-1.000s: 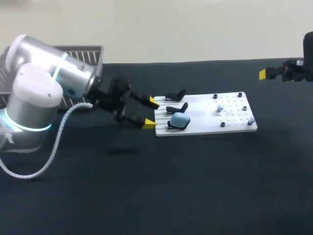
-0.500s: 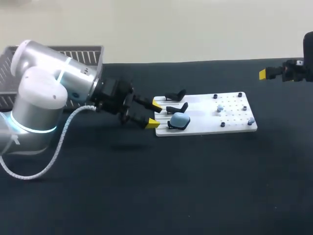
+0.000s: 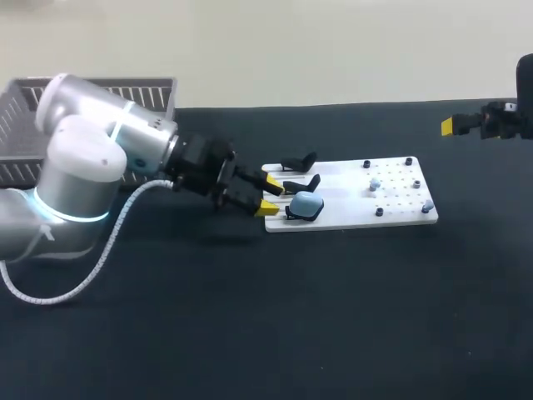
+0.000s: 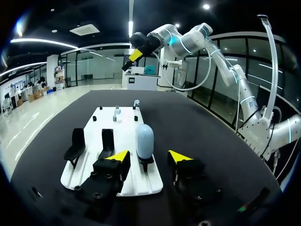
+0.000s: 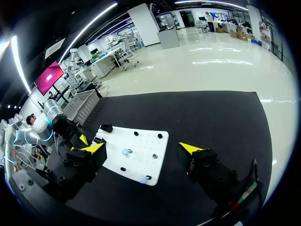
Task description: Pick up each earbud case from the left stands, insert the matching earbuds, close the lid, and place the case in the box.
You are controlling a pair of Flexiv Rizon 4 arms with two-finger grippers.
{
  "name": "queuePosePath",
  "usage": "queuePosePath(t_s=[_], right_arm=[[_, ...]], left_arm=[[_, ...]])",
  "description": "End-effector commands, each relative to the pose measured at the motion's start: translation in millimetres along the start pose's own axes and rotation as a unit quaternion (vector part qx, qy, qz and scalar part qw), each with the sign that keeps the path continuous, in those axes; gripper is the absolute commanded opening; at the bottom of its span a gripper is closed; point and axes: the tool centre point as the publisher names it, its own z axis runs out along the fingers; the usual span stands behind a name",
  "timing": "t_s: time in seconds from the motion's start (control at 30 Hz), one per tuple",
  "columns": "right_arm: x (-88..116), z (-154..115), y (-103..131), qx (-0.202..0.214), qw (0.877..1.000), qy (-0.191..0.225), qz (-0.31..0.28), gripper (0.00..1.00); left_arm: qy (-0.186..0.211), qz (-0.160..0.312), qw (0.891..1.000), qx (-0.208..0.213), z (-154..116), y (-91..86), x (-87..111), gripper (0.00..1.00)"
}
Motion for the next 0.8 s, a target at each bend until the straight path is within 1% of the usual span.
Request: queuePosePath(t_s=[0.03,0.2,0.23,0.27,0.4,0.5,0.57,0.63,0.8], right_arm=[[0,0,0,-0.001,1.0,0.0,0.0,1.0],[0,0,0,-0.001,1.0,0.0,0.0,1.0],[0,0,0,-0.001,1.0,0.0,0.0,1.0],[0,0,0,-0.001,1.0,0.0,0.0,1.0],[0,0,0,-0.001,1.0,0.0,0.0,1.0],[0,0,0,-0.001,1.0,0.0,0.0,1.0],[0,0,0,-0.001,1.0,0.0,0.0,1.0],[0,0,0,-0.001,1.0,0.0,0.0,1.0],[0,0,0,-0.001,1.0,0.0,0.0,1.0]], left_arm=[[0.001,-0.001,1.0,0.005,4,8.0,1.5,0.65],[0.0,0.002,1.0,0.011,10,10.7,0.5,0.65],[0.0,0.002,1.0,0.012,11,11.3,0.6,0.58],[0.0,0.002,1.0,0.012,12,11.7,0.8,0.55],[-0.003,0.002,1.0,0.016,16,11.9,1.3,0.51],[-0.006,0.001,1.0,0.019,17,12.1,1.6,0.52],[-0.007,0.001,1.0,0.021,19,11.9,1.3,0.51],[-0.009,0.001,1.0,0.022,19,11.5,1.2,0.54],[-0.012,0.0,1.0,0.025,22,9.5,1.5,0.55]])
